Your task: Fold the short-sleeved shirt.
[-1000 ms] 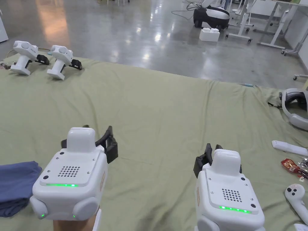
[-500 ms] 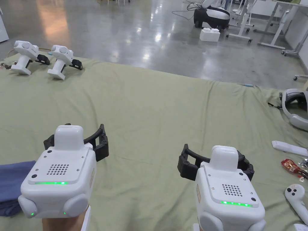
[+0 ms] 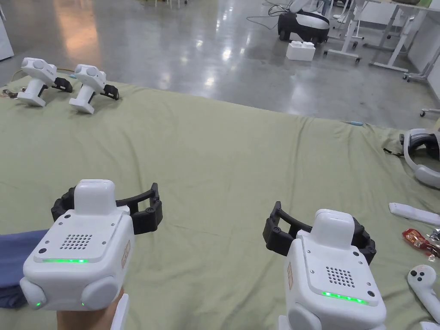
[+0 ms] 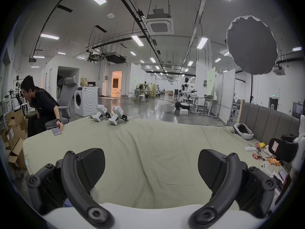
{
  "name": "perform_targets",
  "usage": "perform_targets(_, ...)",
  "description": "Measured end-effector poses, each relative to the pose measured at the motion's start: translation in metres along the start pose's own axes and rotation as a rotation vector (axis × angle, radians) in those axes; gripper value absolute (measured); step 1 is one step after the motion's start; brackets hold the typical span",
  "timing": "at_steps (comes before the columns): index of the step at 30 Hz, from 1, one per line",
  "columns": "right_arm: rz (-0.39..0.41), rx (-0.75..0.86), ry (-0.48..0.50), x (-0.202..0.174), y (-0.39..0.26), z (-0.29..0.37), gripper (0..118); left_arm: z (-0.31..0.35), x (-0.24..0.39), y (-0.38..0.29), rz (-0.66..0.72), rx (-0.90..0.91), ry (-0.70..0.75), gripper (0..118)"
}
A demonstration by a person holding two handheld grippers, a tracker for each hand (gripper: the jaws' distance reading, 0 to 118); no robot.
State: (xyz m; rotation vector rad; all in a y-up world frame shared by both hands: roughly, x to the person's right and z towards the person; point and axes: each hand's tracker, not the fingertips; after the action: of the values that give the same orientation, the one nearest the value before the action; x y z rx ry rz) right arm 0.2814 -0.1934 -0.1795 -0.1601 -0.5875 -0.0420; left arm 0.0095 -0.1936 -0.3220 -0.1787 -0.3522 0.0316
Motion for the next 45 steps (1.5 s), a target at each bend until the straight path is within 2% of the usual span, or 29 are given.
perform_targets(3,0.001,0.007,0.003,0.000,0.001,0.001,118,-0.001,-0.001,0.002,0.003,0.003,-0.012,118)
perform_targets(6,-0.090,-0.027,0.094,0.004,0.004,-0.001,118,0.001,0.002,0.003,-0.039,0.035,-0.011,118)
perform_targets(10,-0.170,-0.109,0.066,0.004,0.008,-0.010,118,0.003,0.007,0.003,-0.074,0.053,-0.027,118)
perform_targets(12,-0.163,-0.119,0.020,0.001,0.011,-0.010,118,0.004,0.007,0.003,-0.073,0.051,-0.031,118)
perform_targets(16,-0.144,-0.107,0.004,-0.003,0.011,-0.011,118,0.001,0.006,0.005,-0.034,0.034,-0.046,118)
perform_targets(21,-0.076,-0.122,-0.037,-0.011,0.015,-0.010,118,-0.002,0.003,0.006,-0.008,0.019,-0.044,118)
perform_targets(28,-0.003,-0.276,-0.117,-0.024,0.019,-0.020,118,-0.005,0.000,0.003,0.023,-0.007,-0.053,118)
perform_targets(30,-0.032,-0.293,-0.101,-0.024,0.018,-0.022,118,-0.006,0.000,0.003,0.029,-0.013,-0.057,118)
perform_targets(33,-0.103,-0.316,-0.007,-0.018,0.015,-0.023,118,-0.005,0.000,0.002,0.033,-0.019,-0.063,118)
perform_targets(36,-0.159,-0.320,0.013,-0.011,0.012,-0.021,118,-0.004,0.000,0.001,0.028,-0.026,-0.068,118)
perform_targets(42,-0.154,-0.356,0.018,-0.010,0.015,-0.022,118,-0.002,0.001,-0.002,0.027,-0.039,-0.082,118)
perform_targets(45,-0.159,-0.371,0.065,-0.006,0.015,-0.021,118,-0.002,0.001,-0.003,0.032,-0.045,-0.086,118)
